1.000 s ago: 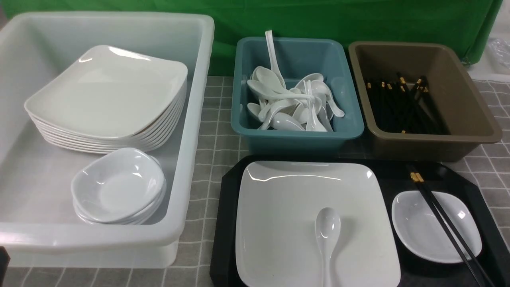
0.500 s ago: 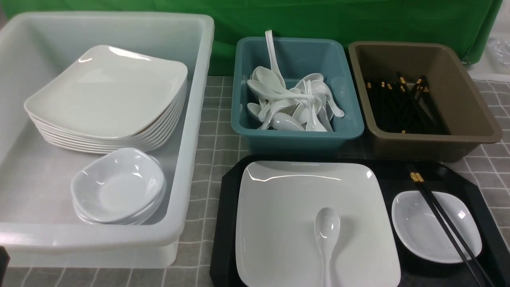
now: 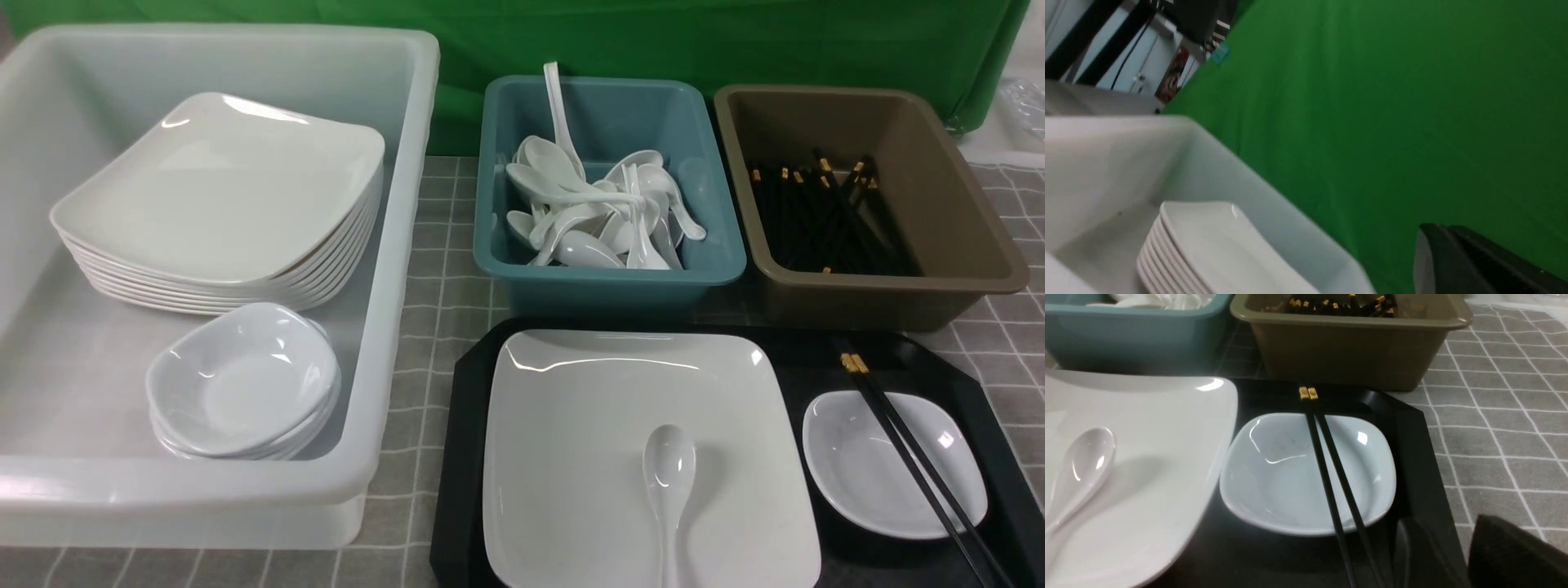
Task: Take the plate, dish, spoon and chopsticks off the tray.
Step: Use the right arm to grab a pair of chopsticks from the plate
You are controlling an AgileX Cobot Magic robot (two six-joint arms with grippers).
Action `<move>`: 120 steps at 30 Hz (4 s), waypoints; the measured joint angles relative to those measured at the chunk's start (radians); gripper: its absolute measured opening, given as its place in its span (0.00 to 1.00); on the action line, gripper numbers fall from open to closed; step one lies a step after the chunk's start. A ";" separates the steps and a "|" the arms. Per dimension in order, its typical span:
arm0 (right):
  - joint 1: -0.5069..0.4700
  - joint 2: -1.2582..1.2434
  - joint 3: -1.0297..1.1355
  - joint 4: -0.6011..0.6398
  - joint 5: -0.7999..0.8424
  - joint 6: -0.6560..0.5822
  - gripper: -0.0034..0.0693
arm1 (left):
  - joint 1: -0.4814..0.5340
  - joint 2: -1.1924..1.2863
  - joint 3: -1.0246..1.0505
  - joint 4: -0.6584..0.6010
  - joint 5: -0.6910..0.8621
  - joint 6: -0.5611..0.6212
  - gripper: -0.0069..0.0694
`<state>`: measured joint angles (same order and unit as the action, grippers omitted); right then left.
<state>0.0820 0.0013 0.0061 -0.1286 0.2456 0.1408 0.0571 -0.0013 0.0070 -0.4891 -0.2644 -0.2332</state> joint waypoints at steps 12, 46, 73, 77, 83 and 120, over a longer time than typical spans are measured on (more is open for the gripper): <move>0.000 0.000 0.000 0.000 0.000 0.000 0.38 | 0.000 0.000 0.000 0.060 -0.013 -0.030 0.11; 0.000 0.000 0.000 0.001 -0.307 0.120 0.38 | -0.210 0.679 -0.563 0.770 0.843 0.027 0.12; 0.307 1.167 -0.850 -0.042 0.512 -0.033 0.18 | -0.497 0.803 -0.867 0.269 1.139 0.466 0.12; 0.207 1.328 -0.942 -0.007 0.576 -0.118 0.23 | -0.552 0.803 -0.922 0.284 1.153 0.465 0.12; 0.075 1.515 -1.003 0.180 0.581 -0.271 0.56 | -0.576 0.803 -0.930 0.291 1.149 0.469 0.12; 0.049 1.709 -1.009 0.165 0.470 -0.352 0.24 | -0.588 0.803 -0.930 0.288 1.149 0.478 0.12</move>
<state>0.1306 1.7105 -1.0032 0.0359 0.7152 -0.2109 -0.5313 0.8015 -0.9235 -0.2013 0.8847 0.2443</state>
